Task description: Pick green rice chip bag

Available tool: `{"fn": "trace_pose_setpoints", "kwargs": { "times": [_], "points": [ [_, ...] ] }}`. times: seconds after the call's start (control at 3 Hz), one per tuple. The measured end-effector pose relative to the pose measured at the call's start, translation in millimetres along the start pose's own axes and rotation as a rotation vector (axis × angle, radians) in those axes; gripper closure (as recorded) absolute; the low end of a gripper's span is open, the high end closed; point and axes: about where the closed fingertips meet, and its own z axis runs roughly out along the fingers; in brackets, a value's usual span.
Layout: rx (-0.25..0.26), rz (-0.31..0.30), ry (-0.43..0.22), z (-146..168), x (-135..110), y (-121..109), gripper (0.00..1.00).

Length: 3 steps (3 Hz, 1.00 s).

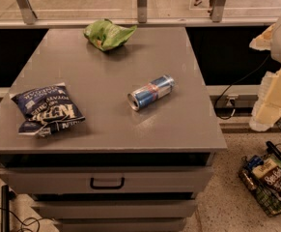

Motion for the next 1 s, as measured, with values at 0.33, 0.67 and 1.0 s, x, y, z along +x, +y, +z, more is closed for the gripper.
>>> {"fn": "trace_pose_setpoints", "kwargs": {
  "times": [0.33,0.67,1.0],
  "points": [
    [0.000,0.000,0.000,0,0,0,0.00],
    [0.030,0.020,-0.011,-1,-3,-7,0.00],
    [0.098,0.050,-0.054,2,-9,-21,0.00]
  ]
}}
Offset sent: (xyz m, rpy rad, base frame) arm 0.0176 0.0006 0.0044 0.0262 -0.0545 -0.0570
